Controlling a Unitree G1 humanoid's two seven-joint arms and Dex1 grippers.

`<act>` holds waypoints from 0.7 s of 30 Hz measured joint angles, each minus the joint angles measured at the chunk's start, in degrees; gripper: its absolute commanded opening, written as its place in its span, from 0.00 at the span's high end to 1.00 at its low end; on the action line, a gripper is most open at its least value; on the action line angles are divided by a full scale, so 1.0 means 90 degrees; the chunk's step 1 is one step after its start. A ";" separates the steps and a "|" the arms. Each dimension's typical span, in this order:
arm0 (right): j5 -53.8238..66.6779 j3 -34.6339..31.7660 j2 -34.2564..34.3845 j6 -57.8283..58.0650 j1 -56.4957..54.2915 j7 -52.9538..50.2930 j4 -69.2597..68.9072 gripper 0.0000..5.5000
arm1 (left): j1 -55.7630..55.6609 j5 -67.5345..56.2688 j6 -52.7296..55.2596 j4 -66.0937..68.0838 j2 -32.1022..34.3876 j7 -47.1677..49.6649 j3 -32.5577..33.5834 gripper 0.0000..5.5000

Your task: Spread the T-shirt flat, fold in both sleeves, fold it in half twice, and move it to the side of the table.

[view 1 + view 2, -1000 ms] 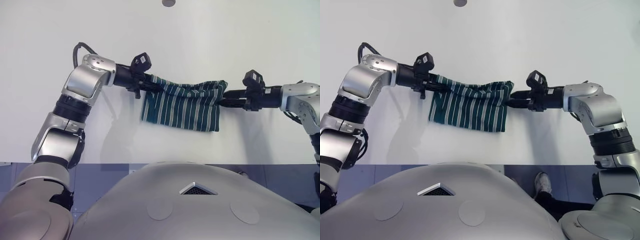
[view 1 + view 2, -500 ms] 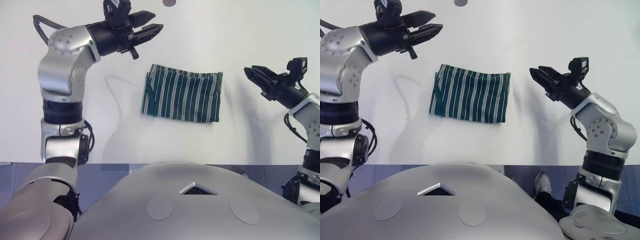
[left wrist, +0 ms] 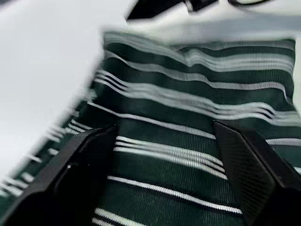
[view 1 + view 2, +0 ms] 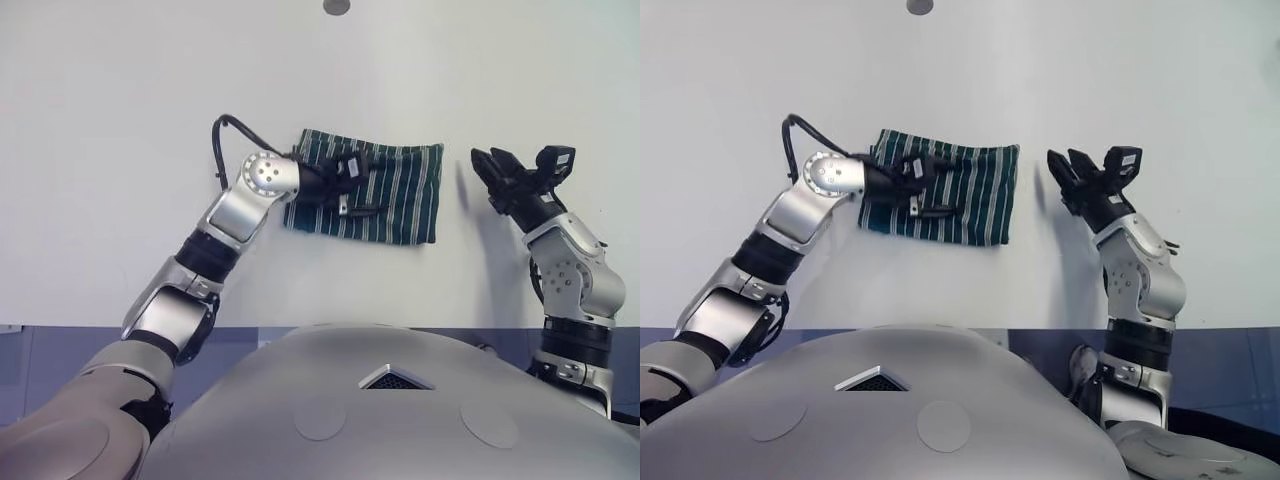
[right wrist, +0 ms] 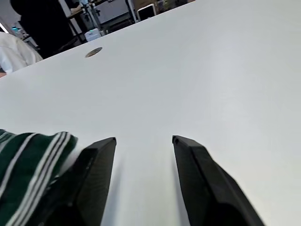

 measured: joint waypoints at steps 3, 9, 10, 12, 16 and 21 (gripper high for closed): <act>-0.0057 -0.0009 0.0036 -0.0293 -0.0361 -0.0021 0.0190 0.59 | -0.0370 0.0054 -0.0558 0.0987 -0.0278 0.0783 0.0101 0.32; -0.0085 -0.0011 0.0044 -0.0633 -0.0554 -0.0010 0.0785 0.59 | -0.2041 0.0076 -0.1193 0.4077 -0.0376 0.3965 0.1269 0.32; -0.0136 -0.0008 0.0048 -0.0728 -0.0649 -0.0010 0.0901 0.59 | -0.2254 -0.0024 -0.1210 0.4572 -0.0364 0.4456 0.1568 0.32; -0.0297 0.0000 0.0057 -0.0971 -0.0975 -0.0012 0.1289 0.59 | -0.2670 -0.0393 -0.1202 0.5706 -0.0219 0.5561 0.2437 0.32; -0.0742 0.0043 0.0354 -0.1868 -0.2081 -0.0279 0.2530 0.59 | -0.3205 -0.1024 -0.1238 0.7313 0.0280 0.7475 0.4168 0.32; -0.1009 -0.0036 0.0886 -0.3244 -0.2659 -0.0599 0.3334 0.59 | -0.3921 -0.0874 -0.2153 0.7190 0.0246 0.7826 0.4530 0.32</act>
